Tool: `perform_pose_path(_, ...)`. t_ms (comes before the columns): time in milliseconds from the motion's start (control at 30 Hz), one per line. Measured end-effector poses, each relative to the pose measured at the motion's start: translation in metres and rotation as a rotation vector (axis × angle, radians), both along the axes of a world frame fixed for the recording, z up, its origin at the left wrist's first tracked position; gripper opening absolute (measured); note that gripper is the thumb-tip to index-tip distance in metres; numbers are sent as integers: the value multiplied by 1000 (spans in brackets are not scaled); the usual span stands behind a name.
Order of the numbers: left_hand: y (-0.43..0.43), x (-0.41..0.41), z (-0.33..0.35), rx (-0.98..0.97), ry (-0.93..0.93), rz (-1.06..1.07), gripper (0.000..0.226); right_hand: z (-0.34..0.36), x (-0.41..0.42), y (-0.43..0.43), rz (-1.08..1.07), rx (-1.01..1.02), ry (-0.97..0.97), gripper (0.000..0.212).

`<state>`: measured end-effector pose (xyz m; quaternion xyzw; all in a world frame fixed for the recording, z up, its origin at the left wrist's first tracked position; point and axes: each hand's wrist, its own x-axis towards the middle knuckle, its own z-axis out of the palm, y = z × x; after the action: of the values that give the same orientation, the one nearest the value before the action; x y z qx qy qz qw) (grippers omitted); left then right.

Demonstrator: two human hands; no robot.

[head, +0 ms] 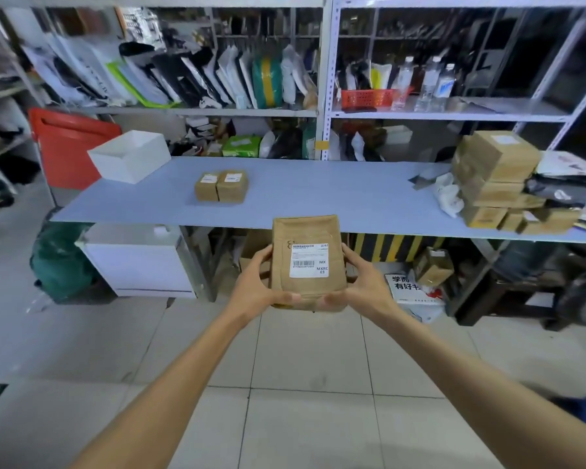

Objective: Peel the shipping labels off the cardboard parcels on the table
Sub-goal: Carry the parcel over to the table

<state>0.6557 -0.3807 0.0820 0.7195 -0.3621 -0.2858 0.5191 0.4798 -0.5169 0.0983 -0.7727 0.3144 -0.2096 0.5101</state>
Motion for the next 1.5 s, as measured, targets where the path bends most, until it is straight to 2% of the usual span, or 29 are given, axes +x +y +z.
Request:
perform_pose_path(367, -118, 81, -6, 1, -34, 13, 107, -10, 86, -126, 30, 13, 18, 109)
perform_pose_path(667, -218, 141, 0, -1, -38, 34, 106, 0, 150, -228, 57, 11, -9, 100)
perform_pose_path(1167, -370, 316, 4, -18, 16, -20, 110, 5, 318, -369, 25, 39, -47, 98)
perform_pose_path(1333, -419, 354, -3, -2, 16, -39, 113, 0, 355, -416, 4, 49, -28, 100)
perform_pose_path(1500, -474, 386, -11, 7, 27, -34, 106, -9, 388, -468, 11, 44, -21, 97)
